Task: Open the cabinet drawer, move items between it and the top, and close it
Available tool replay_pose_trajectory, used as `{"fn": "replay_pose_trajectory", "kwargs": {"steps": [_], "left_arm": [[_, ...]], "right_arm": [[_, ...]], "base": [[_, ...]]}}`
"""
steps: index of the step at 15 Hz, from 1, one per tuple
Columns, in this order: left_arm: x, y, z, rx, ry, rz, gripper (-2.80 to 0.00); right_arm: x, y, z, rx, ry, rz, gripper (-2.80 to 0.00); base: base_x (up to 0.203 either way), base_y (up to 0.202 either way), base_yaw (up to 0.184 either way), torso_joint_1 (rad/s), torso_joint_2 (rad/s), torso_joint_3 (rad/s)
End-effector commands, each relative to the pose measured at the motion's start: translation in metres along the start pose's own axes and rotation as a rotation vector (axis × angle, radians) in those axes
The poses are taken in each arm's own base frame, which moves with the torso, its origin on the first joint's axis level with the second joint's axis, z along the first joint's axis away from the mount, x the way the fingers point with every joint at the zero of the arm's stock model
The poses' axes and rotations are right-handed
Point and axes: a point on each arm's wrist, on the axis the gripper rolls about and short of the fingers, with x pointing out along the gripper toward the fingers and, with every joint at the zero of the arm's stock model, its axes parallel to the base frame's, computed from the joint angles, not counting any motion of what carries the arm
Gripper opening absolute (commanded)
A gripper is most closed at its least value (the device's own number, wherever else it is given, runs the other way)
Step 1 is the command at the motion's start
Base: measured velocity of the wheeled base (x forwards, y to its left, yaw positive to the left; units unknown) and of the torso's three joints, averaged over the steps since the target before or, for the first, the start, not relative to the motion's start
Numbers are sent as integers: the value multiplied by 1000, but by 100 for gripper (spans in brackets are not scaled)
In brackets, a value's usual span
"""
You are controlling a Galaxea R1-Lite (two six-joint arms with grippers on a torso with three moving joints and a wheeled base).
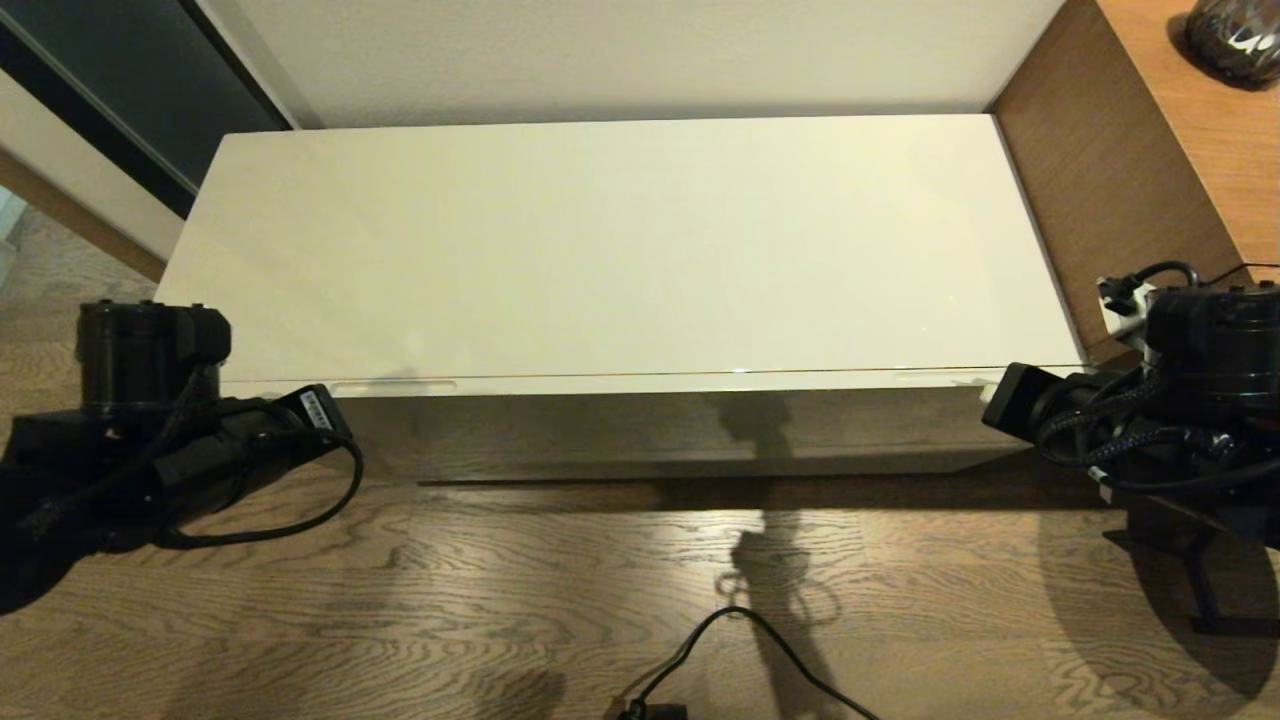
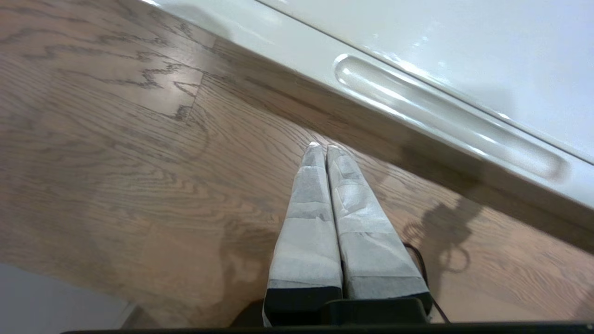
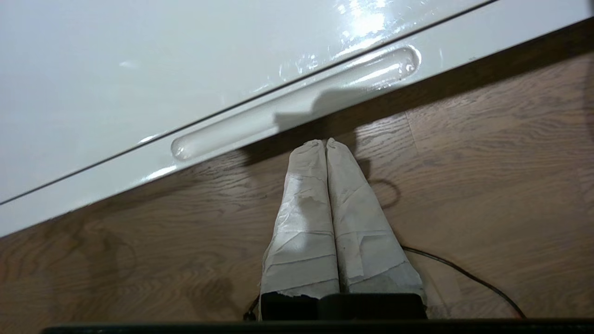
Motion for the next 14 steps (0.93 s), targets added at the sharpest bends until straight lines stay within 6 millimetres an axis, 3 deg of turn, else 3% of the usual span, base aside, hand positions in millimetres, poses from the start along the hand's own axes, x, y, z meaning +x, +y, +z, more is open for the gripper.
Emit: {"fn": "replay_pose_trajectory", "kwargs": {"steps": [1, 2, 4, 7, 10, 14], "left_arm": [[-23, 1, 9, -10, -27, -25, -280], [-34, 3, 11, -9, -20, -36, -280], [-73, 10, 10, 7, 2, -77, -280], [-115, 21, 0, 81, 54, -109, -280], [-161, 45, -23, 137, 96, -113, -280], [-197, 80, -61, 160, 138, -40, -280]], "right_arm": [[-18, -2, 7, 6, -18, 12, -280], [-26, -3, 8, -1, -12, 13, -280], [-62, -5, 14, -32, -29, 43, -280], [-107, -14, 4, -120, 64, -9, -280], [-153, -41, -3, -168, 47, -204, -280], [-207, -76, -14, -185, 29, -368, -280]], "base": [[0, 0, 0, 0, 0, 0], [0, 0, 0, 0, 0, 0], [0, 0, 0, 0, 0, 0], [0, 0, 0, 0, 0, 0], [0, 0, 0, 0, 0, 0], [0, 0, 0, 0, 0, 0]]}}
